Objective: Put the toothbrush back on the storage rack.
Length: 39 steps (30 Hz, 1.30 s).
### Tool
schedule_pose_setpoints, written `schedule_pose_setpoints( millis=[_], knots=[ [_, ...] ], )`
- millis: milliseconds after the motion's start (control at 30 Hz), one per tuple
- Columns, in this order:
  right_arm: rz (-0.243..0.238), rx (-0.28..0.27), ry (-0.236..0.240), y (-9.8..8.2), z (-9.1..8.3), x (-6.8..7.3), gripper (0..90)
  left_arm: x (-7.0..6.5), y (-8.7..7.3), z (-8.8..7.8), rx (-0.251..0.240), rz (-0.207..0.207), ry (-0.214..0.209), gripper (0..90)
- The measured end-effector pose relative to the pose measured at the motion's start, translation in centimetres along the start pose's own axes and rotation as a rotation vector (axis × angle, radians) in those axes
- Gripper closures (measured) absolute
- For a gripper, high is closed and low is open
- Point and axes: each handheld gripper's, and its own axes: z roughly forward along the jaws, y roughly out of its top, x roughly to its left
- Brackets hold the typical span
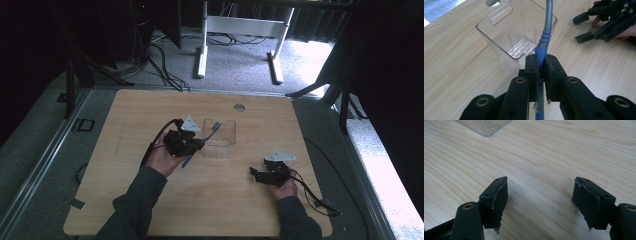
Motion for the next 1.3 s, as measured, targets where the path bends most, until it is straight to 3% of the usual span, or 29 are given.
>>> schedule_pose_setpoints(
  millis=[567,833,1300],
  knots=[
    [0.0,0.0,0.0,0.0,0.0,0.0,28.0,0.14,0.09,-0.21,-0.045,-0.008,0.024,81.9],
    [-0.002,-0.001,-0.001,0.0,0.01,-0.02,28.0,0.57,0.1,-0.49,-0.097,-0.04,0.024,81.9],
    [-0.001,-0.001,0.0,0.0,0.0,0.0,28.0,0.88,0.32,-0.38,-0.136,-0.064,0.02,81.9]
  ],
)
